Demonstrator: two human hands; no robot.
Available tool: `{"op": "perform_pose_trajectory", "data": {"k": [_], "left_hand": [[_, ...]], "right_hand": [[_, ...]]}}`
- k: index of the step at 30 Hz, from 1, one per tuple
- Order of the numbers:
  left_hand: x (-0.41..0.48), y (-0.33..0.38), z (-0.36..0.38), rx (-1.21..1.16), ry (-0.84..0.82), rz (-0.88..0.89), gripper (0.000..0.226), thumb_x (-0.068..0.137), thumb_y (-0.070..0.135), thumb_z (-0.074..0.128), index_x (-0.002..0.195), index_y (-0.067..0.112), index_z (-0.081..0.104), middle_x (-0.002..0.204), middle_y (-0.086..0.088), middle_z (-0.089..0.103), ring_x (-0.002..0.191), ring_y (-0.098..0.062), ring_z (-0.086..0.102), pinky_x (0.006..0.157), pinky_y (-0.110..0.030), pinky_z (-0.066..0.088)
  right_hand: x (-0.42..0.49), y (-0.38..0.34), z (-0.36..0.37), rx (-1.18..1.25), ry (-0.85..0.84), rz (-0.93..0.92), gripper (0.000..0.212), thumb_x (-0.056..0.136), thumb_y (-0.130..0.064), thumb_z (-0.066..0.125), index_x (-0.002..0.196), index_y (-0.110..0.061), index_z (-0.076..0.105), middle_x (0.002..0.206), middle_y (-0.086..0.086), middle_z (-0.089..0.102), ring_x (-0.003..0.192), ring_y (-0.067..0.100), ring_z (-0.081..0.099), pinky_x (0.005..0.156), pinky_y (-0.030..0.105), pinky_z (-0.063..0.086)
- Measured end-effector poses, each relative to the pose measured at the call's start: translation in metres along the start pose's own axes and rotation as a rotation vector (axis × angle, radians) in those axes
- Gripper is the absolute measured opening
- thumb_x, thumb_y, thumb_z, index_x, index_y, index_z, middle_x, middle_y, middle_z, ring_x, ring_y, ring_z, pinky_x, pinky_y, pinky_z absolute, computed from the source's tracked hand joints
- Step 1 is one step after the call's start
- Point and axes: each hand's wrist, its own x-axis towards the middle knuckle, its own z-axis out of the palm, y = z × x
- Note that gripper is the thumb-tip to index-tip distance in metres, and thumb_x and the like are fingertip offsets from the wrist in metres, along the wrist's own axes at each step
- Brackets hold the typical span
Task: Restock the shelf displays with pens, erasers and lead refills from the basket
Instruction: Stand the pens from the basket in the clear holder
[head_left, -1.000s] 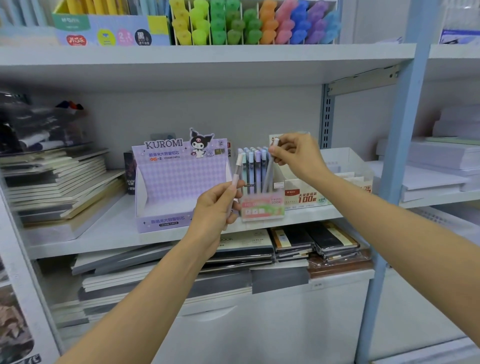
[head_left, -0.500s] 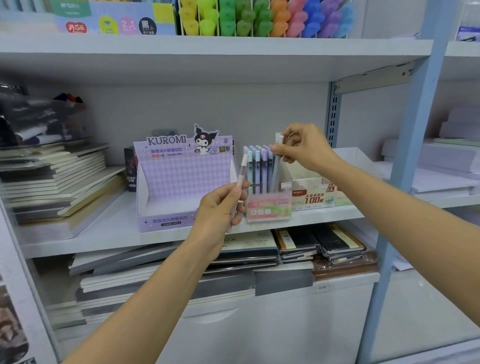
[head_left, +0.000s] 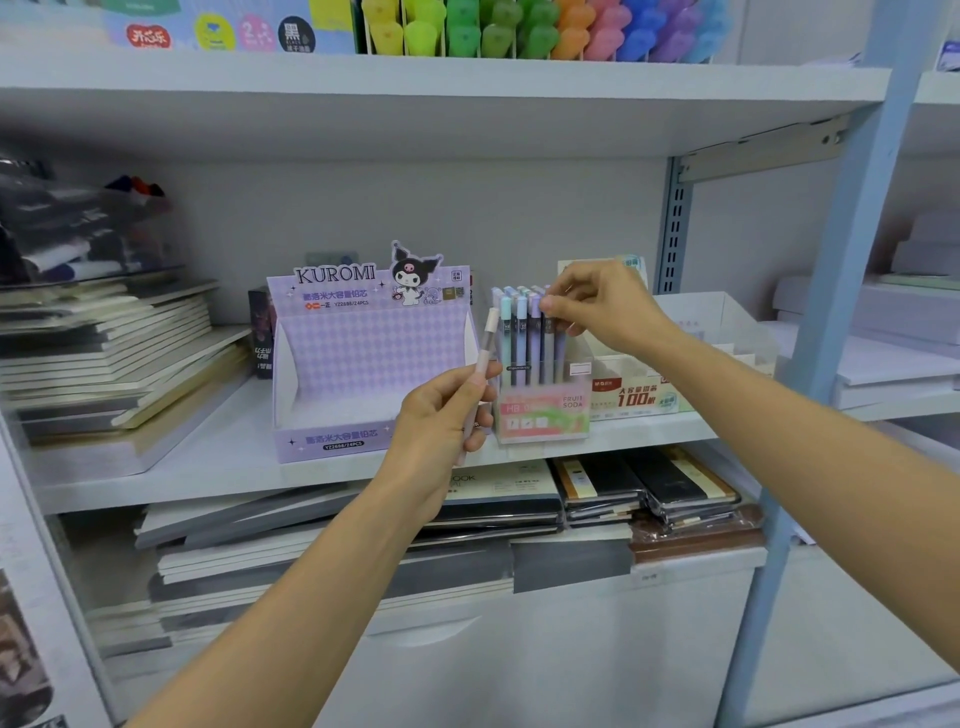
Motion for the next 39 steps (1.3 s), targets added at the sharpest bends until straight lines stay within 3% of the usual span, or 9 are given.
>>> {"op": "perform_pose_trajectory", "data": {"k": [4, 8, 13, 18, 24, 26, 30, 34, 39], "left_hand": [[-0.002, 0.001, 0.003, -0.001, -0.013, 0.006, 0.021, 0.099, 0.015, 0.052, 0.107, 0.011, 0.071, 0.075, 0.004, 0.058, 0.058, -0.005, 0.049, 0.046, -0.016, 0.037], [-0.004, 0.004, 0.007, -0.002, -0.027, 0.015, 0.021, 0.099, 0.017, 0.053, 0.108, 0.011, 0.071, 0.076, 0.003, 0.057, 0.056, -0.005, 0.048, 0.044, -0.015, 0.036], [-0.008, 0.008, 0.022, 0.009, -0.052, 0.02, 0.021, 0.099, 0.018, 0.053, 0.102, 0.014, 0.073, 0.078, 0.0, 0.057, 0.058, -0.007, 0.048, 0.043, -0.015, 0.036], [-0.012, 0.012, 0.028, 0.038, -0.063, 0.032, 0.021, 0.099, 0.016, 0.053, 0.099, 0.013, 0.073, 0.076, -0.001, 0.062, 0.063, -0.01, 0.056, 0.059, -0.019, 0.051], [-0.009, 0.017, 0.036, 0.09, -0.001, 0.101, 0.011, 0.092, 0.009, 0.064, 0.099, 0.011, 0.071, 0.078, -0.003, 0.069, 0.069, -0.012, 0.063, 0.063, -0.017, 0.053], [-0.005, 0.015, 0.037, 0.28, 0.053, 0.226, 0.014, 0.092, 0.013, 0.065, 0.105, 0.015, 0.069, 0.092, -0.002, 0.069, 0.082, -0.012, 0.064, 0.069, -0.015, 0.052], [-0.001, 0.011, 0.024, 0.948, 0.078, 0.64, 0.03, 0.093, 0.015, 0.06, 0.123, 0.017, 0.062, 0.123, 0.004, 0.058, 0.116, -0.012, 0.049, 0.098, -0.026, 0.039], [0.002, -0.001, 0.014, 1.3, -0.105, 0.65, 0.057, 0.094, 0.021, 0.058, 0.148, 0.015, 0.038, 0.153, 0.001, 0.037, 0.143, -0.016, 0.027, 0.116, -0.03, 0.018], [0.003, -0.012, 0.009, 1.398, -0.149, 0.661, 0.067, 0.096, 0.026, 0.056, 0.154, 0.015, 0.023, 0.159, 0.001, 0.024, 0.149, -0.015, 0.011, 0.116, -0.024, 0.007]], "right_hand": [[-0.005, -0.001, 0.003, -0.112, 0.071, -0.03, 0.019, 0.084, -0.024, 0.073, 0.098, -0.011, 0.074, 0.087, -0.001, 0.069, 0.073, 0.005, 0.057, 0.063, 0.01, 0.041], [-0.018, -0.014, -0.009, 0.018, 0.152, -0.083, 0.022, 0.088, -0.03, 0.069, 0.106, -0.017, 0.07, 0.088, -0.009, 0.066, 0.075, 0.001, 0.056, 0.066, 0.01, 0.043], [-0.045, -0.032, -0.003, 0.305, -0.173, -0.053, 0.02, 0.091, -0.025, 0.065, 0.108, -0.017, 0.071, 0.087, -0.005, 0.074, 0.075, 0.005, 0.066, 0.062, 0.013, 0.049], [-0.05, -0.034, -0.014, 0.499, -0.161, -0.019, 0.017, 0.091, -0.015, 0.064, 0.106, -0.009, 0.07, 0.09, 0.005, 0.074, 0.079, 0.012, 0.067, 0.067, 0.018, 0.053], [-0.05, -0.033, -0.023, 0.579, -0.155, -0.011, 0.019, 0.092, -0.013, 0.063, 0.109, -0.007, 0.069, 0.099, 0.011, 0.075, 0.092, 0.022, 0.071, 0.073, 0.021, 0.056], [-0.046, -0.035, -0.03, 0.593, -0.094, 0.007, 0.019, 0.092, -0.009, 0.061, 0.109, -0.004, 0.068, 0.097, 0.01, 0.075, 0.089, 0.019, 0.072, 0.073, 0.021, 0.056], [-0.029, -0.031, -0.06, 0.535, 0.094, 0.003, 0.015, 0.094, -0.006, 0.057, 0.107, -0.008, 0.065, 0.097, 0.009, 0.073, 0.086, 0.015, 0.07, 0.076, 0.021, 0.056], [-0.02, -0.016, -0.062, 0.305, 0.144, -0.04, 0.022, 0.096, -0.005, 0.055, 0.117, -0.003, 0.059, 0.097, 0.01, 0.073, 0.088, 0.013, 0.071, 0.073, 0.019, 0.055], [-0.02, 0.002, -0.037, 0.14, 0.049, -0.058, 0.021, 0.096, -0.002, 0.053, 0.117, -0.002, 0.057, 0.097, 0.008, 0.073, 0.089, 0.01, 0.069, 0.073, 0.018, 0.055]]}}
